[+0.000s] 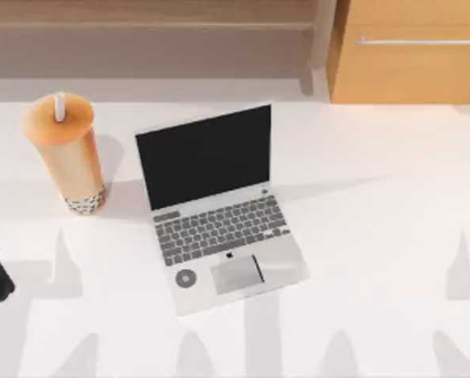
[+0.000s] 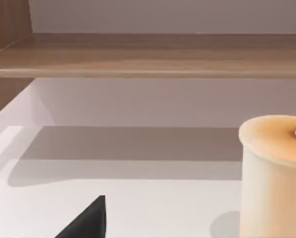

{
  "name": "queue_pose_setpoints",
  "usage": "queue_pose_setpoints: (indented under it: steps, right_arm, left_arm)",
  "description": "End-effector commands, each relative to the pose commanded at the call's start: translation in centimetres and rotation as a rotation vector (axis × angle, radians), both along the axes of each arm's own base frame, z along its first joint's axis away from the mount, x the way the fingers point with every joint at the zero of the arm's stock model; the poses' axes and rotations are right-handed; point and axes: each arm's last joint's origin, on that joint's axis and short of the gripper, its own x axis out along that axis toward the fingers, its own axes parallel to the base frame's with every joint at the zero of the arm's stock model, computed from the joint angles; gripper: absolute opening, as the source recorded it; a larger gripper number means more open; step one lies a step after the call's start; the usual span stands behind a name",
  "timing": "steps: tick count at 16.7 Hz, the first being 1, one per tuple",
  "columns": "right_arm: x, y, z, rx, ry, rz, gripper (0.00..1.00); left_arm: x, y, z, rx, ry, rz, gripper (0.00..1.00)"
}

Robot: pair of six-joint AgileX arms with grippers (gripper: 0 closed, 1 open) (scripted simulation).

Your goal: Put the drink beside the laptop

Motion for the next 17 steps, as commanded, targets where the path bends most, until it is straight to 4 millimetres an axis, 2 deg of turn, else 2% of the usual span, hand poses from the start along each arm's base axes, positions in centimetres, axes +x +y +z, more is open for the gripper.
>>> queue_pose_setpoints:
  steps: [7,12,17]
  right_arm:
    - [0.0,0.0,0.0,0.000,0.000,0.000,1.00]
    - [0.0,0.0,0.0,0.000,0.000,0.000,1.00]
    - [0.0,0.0,0.0,0.000,0.000,0.000,1.00]
  left_arm:
    - [0.9,-0.5,0.8,-0.016,-0.011,-0.010,1.00]
    - [3.7,-2.0,1.0,-0.040,0.042,-0.023,1.00]
    - [6.9,-4.4,-1.1,-0.034,0.140,-0.027,1.00]
